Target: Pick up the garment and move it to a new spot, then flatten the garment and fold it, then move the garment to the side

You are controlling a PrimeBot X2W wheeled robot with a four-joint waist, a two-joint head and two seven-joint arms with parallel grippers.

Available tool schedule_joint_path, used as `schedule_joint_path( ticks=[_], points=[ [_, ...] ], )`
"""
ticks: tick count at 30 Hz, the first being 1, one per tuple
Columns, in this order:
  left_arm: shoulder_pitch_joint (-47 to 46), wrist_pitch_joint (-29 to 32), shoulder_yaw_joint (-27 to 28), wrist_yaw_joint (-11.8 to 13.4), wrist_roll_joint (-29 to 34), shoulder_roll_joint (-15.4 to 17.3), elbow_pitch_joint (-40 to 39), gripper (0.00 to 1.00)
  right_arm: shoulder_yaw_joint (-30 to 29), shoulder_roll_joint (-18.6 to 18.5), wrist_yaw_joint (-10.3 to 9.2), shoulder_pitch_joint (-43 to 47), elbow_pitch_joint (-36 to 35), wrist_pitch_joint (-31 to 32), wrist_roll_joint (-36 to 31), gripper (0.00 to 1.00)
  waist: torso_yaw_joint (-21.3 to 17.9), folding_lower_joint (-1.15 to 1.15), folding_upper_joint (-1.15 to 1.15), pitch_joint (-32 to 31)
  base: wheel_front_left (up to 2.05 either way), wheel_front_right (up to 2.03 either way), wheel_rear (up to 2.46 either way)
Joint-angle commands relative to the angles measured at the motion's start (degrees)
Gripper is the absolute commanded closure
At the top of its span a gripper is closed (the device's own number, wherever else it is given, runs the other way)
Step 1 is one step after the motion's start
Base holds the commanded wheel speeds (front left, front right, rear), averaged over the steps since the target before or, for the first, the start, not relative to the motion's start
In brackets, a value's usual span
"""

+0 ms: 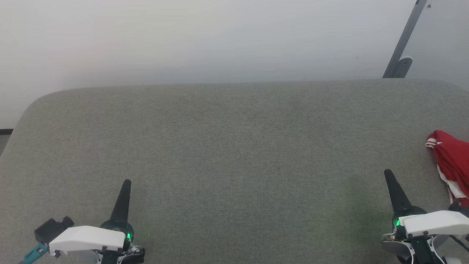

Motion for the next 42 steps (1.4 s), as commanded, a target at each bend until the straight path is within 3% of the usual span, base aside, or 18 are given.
schedule_joint_path(
  ticks=[1, 42],
  points=[
    [-1.13, 0.51, 0.29, -0.1, -1.66, 0.1, -0.22, 1.0, -0.2, 0.04, 0.03, -0.91, -0.1, 0.54, 1.28, 1.0, -0.03, 0.0, 0.0, 0.0, 0.0, 0.0, 0.0],
    [-4.11, 5.26, 1.23, -0.16, -18.95, -0.72, 1.22, 1.0, -1.71, 2.99, 0.02, -2.58, 0.55, 4.97, 15.27, 1.0, -0.86, 0.0, 0.0, 0.0, 0.0, 0.0, 0.0]
  ],
)
